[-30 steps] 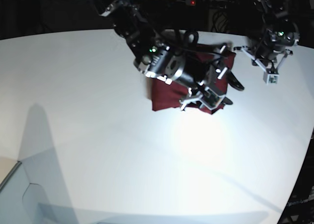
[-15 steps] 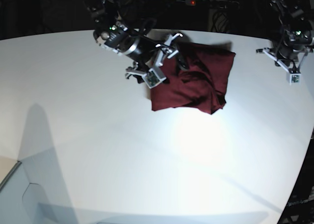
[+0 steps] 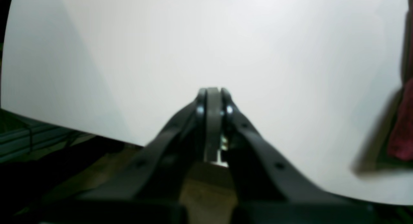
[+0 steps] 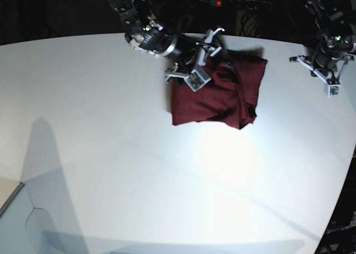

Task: Layout the t-shirt on the table in an organized manner, then fold the t-shirt properly
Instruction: 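Press the folded bundle flat with the right gripper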

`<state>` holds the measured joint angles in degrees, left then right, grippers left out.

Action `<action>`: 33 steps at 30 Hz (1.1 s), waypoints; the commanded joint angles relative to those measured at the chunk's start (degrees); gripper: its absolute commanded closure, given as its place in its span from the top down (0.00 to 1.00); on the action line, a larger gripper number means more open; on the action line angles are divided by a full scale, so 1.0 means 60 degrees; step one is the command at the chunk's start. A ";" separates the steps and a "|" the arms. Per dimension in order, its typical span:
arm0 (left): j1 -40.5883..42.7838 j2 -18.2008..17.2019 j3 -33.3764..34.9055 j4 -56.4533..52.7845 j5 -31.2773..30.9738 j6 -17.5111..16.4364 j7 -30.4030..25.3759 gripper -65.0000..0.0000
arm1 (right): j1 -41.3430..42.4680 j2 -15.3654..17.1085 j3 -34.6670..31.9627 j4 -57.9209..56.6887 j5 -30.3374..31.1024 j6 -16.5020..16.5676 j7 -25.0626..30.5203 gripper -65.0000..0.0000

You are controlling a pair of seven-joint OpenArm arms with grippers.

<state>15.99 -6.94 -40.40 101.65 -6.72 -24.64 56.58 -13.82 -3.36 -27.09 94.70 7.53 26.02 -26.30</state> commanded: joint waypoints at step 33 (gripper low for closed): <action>0.0332 -0.0184 -0.0336 0.0253 -0.0045 0.0027 -0.0089 0.00 | 0.3337 -0.0941 -0.3814 -0.2925 0.0115 0.0095 0.0260 0.00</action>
<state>17.93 -7.27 -42.17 102.02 -6.72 -24.64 56.80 5.56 -7.97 -50.00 76.29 7.55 26.20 -25.87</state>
